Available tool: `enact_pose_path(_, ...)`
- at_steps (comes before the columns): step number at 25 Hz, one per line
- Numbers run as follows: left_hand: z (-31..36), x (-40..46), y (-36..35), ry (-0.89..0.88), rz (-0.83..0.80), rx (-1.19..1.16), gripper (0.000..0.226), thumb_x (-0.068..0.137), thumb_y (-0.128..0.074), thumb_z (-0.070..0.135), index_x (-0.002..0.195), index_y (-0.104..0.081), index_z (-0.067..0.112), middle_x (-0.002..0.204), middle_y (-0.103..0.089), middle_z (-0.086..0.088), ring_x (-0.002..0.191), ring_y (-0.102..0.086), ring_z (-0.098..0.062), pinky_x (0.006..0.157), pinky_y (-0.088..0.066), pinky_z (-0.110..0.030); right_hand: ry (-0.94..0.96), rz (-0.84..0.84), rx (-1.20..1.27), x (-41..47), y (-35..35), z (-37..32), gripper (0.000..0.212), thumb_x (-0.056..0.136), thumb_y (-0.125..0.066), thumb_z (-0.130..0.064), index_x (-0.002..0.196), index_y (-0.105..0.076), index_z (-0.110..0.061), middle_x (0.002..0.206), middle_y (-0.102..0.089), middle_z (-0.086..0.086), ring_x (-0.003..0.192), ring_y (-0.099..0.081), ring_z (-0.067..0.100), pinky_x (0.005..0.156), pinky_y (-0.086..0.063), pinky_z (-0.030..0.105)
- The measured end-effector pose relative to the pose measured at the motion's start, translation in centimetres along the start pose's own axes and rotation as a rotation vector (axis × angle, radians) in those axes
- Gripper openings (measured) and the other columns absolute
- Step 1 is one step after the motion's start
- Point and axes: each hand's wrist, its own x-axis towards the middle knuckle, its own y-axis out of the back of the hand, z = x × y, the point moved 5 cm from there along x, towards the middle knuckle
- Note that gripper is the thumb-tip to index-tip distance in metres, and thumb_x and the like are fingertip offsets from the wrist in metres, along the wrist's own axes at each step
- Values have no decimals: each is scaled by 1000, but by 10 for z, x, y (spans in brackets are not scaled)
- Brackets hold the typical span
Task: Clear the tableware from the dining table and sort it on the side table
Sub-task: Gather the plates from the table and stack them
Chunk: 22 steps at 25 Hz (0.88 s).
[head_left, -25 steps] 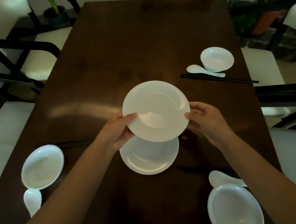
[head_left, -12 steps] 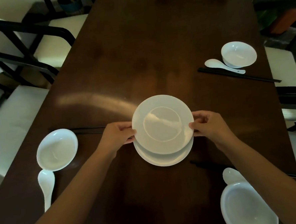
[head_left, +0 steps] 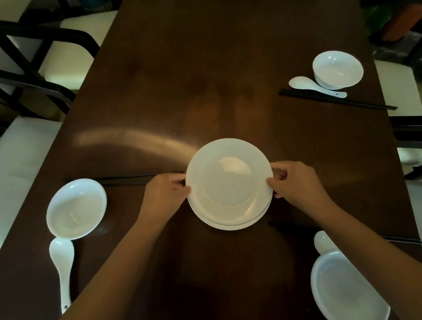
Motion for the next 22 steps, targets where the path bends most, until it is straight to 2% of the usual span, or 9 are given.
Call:
enact_pose_path(2,-7,0,-5,95,-27,-158,25,88,-58,18,111,-67,20,77,-66,11,68,-61,-1,62,-54,-21,10,23,15,-2,-1,4,27,88,-62,-26,114,-66,-23,92,-69,-2,67,-62,9,61,-45,17)
enact_pose_path(5,-14,-1,-16,233,-86,-359,23,90,-56,14,111,-67,16,87,-69,3,71,-63,-3,49,-51,-12,-65,28,211,1,-4,11,30,89,-60,-21,118,-63,-19,107,-66,-3,74,-62,9,69,-55,23)
enact_pose_path(8,-16,-8,-17,231,-73,-441,25,88,-59,11,112,-66,15,89,-68,3,76,-63,-3,53,-53,-13,-110,10,290,-1,-10,15,27,87,-63,-15,114,-66,-16,98,-64,-3,72,-61,5,60,-52,17)
enact_pose_path(13,-35,-39,-12,283,-110,-496,26,86,-61,8,110,-67,16,82,-67,10,76,-64,-3,52,-54,-13,-163,-64,308,-28,-22,20,13,85,-66,-12,97,-68,-17,82,-66,-5,72,-65,7,56,-54,16)
enact_pose_path(16,-52,-69,-9,333,-169,-528,27,86,-62,9,111,-66,16,90,-68,6,82,-65,-7,59,-56,-19,-190,-153,212,-53,-31,16,9,85,-64,-12,84,-62,-21,80,-67,0,69,-67,11,61,-55,22)
enact_pose_path(18,-64,-87,-5,368,-201,-541,28,85,-63,9,113,-65,16,93,-68,5,85,-66,-9,64,-56,-23,-188,-205,129,-70,-38,12,7,85,-64,-12,85,-61,-19,80,-69,3,65,-68,12,62,-55,24)
enact_pose_path(20,-76,-100,0,383,-225,-531,30,85,-63,10,114,-64,15,97,-69,2,85,-66,-10,65,-57,-24,-188,-243,87,-85,-46,7,6,85,-64,-12,87,-60,-15,80,-69,5,62,-67,11,57,-52,20)
enact_pose_path(22,-89,-110,4,389,-243,-524,31,84,-64,11,115,-64,15,101,-70,0,86,-66,-10,64,-57,-23,-187,-284,45,-97,-53,1,6,85,-64,-12,88,-60,-13,82,-68,6,64,-67,12,62,-54,23)
